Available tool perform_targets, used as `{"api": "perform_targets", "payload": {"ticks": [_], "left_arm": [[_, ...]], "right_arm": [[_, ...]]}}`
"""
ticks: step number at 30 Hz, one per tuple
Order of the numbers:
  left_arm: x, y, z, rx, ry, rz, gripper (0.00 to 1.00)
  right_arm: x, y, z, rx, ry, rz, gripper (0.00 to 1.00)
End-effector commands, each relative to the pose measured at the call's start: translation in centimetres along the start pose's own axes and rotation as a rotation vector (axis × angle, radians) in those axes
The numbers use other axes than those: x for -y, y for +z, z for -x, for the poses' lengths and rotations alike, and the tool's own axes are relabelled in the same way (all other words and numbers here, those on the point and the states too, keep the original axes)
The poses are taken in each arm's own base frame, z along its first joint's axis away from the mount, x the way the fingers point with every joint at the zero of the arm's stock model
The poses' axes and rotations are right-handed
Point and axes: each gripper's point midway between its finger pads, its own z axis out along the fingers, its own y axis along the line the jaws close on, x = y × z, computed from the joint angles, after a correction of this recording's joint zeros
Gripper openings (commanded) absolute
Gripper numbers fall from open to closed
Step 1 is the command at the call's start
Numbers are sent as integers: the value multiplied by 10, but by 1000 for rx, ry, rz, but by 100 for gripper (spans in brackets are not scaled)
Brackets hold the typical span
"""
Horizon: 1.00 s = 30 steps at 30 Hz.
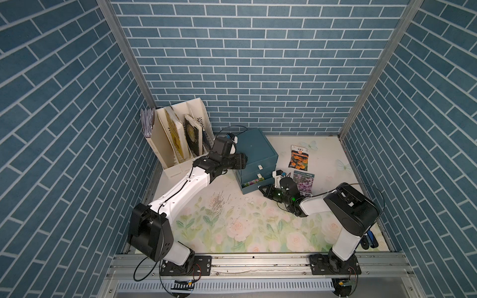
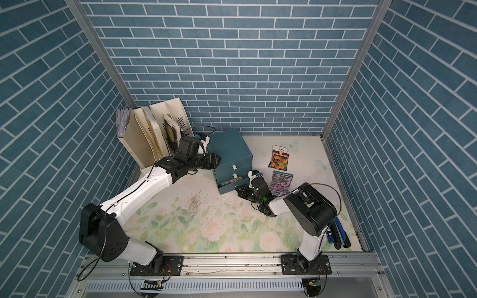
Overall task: Take the seed bags out of the drawer
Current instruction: Open the drawer in the storage box.
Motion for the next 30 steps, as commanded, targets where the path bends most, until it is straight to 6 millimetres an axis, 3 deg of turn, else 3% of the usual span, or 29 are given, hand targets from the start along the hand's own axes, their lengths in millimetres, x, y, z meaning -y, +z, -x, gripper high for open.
{"api": "perform_targets", "payload": {"ticks": [1, 21, 30], "left_arm": [[-19, 6, -44, -139, -3, 72, 69], [-20, 10, -51, -147, -11, 66, 69], [-19, 9, -50, -144, -9, 63, 68]], "right_arm": [[-15, -8, -19, -65, -55, 41, 0], [3, -52, -73, -220, -70, -65, 0], [2, -65, -84, -238, -77, -94, 0]]}}
